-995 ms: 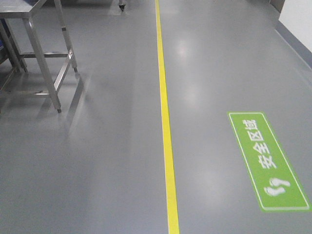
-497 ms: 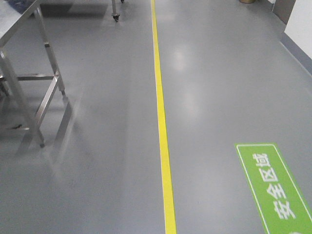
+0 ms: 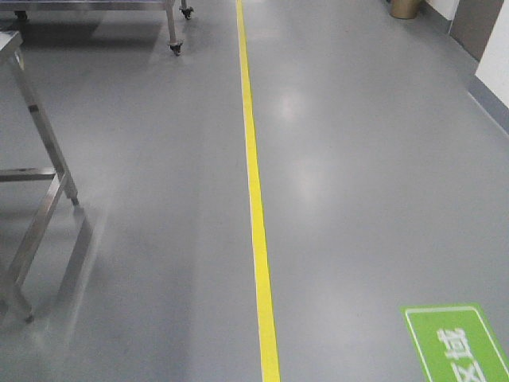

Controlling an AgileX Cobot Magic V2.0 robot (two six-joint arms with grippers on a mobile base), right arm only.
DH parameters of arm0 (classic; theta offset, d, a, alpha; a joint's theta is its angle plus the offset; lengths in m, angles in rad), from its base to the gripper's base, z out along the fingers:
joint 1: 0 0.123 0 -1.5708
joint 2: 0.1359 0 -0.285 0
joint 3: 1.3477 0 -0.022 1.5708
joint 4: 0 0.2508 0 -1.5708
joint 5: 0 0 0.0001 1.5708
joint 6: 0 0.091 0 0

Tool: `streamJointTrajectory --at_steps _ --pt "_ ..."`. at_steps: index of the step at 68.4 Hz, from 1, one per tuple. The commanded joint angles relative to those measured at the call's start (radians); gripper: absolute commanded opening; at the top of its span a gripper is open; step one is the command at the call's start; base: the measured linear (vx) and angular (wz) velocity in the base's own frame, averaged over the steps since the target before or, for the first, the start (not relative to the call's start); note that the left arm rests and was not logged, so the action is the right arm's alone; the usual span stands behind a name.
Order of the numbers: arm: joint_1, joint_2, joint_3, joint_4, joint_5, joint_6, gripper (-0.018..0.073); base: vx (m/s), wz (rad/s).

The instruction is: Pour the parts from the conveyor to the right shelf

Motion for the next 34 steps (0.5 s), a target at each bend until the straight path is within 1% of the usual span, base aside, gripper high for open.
streamJointTrajectory --at_steps 1,34 --pt "-0.001 0.012 -0.026 -0.008 -0.086 -0.005 0.006 0.73 0.0" --pt "-0.001 0.012 -0.026 -0.008 -0.086 -0.005 0.006 0.71 0.04"
